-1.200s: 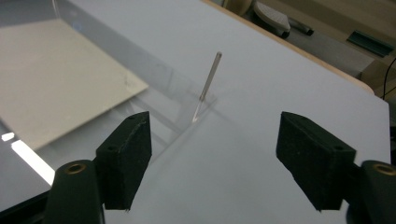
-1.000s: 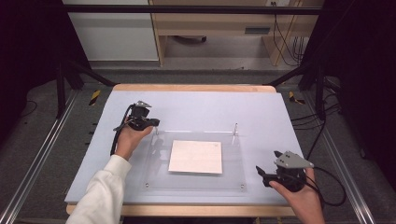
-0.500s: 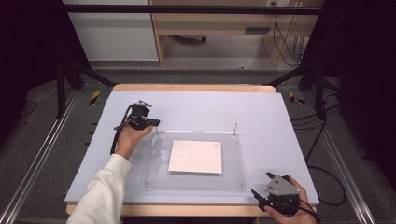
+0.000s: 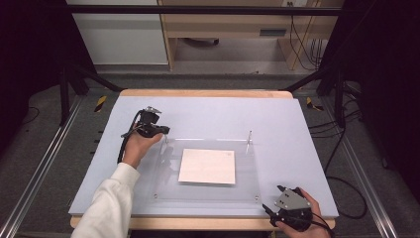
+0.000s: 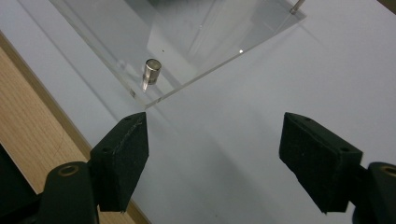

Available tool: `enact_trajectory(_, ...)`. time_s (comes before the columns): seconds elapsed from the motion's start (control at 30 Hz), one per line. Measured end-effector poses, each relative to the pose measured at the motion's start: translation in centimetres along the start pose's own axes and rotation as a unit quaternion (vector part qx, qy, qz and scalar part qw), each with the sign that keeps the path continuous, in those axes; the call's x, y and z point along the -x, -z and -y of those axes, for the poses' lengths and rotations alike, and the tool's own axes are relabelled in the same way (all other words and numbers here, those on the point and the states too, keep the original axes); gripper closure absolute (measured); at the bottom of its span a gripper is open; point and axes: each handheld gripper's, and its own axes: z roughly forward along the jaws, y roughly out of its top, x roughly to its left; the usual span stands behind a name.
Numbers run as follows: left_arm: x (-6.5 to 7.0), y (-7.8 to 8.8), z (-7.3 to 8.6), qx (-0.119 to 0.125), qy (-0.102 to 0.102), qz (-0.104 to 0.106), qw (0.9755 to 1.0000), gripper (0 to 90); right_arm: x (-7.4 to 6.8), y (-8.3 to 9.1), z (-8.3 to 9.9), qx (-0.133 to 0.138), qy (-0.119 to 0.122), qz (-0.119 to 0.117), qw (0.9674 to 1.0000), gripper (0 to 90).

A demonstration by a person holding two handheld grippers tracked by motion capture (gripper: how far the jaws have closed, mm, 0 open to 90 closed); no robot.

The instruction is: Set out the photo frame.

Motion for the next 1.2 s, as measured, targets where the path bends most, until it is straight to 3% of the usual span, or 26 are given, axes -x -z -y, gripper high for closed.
enact_trajectory(0.63, -0.1, -0.2, 0.0, -0.001, -0.001, 0.002, 1.0000, 85.1, -0.5, -1.2, -0.7, -0.002, 0.013, -0.007, 0.9999, 25.3)
enact_trajectory(0.93, -0.3, -0.3, 0.0, 0.003, 0.004, 0.007, 1.0000, 84.9, -0.6, -0.9, -1.1, 0.031, 0.012, -0.006, 0.9994, 28.0)
enact_trajectory(1.2, -0.3, -0.4, 0.1, 0.005, 0.007, 0.007, 0.9999, 84.8, -1.1, -0.9, -1.6, 0.050, 0.033, -0.006, 0.9982, 36.1)
